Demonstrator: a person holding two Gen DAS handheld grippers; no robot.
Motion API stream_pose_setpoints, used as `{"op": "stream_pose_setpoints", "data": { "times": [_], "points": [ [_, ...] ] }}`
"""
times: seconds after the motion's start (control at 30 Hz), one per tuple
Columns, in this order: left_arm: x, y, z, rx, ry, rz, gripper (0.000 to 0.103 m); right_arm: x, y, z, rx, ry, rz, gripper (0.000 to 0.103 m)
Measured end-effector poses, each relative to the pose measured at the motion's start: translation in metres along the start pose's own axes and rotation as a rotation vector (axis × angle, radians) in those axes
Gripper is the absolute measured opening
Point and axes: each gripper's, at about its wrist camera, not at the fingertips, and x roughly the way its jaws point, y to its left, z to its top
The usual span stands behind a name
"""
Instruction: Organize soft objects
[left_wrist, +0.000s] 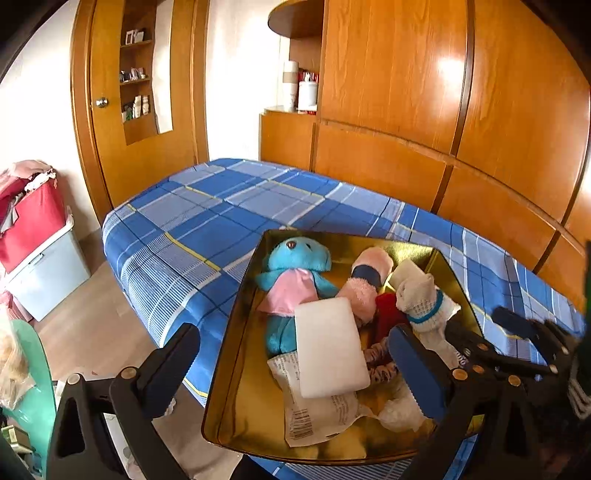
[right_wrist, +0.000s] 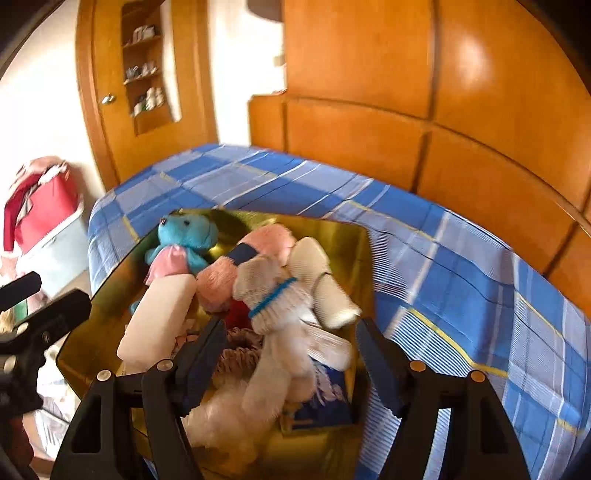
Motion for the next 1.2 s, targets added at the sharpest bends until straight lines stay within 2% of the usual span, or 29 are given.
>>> {"op": "stream_pose_setpoints", "data": {
  "times": [0.17, 0.33, 1.2],
  "points": [
    [-0.015, -0.003, 0.000, -0.013, -0.050, -0.004, 0.103, -0.022, -0.011, -0.021, 0.083, -0.045, -0.067, 0.074],
    [-0.022, -0.008, -0.004, -0.006, -0.068, -0.009, 0.103, -0.032, -0.013, -0.034, 0.096, -0.059, -0.099, 0.074],
    [-0.026, -0.014, -0.007, 0.019, -0.060, -0.013, 0.103, -0.042, -0.009, -0.036, 0.093, -0.083, -0.082, 0.074]
  ]
}}
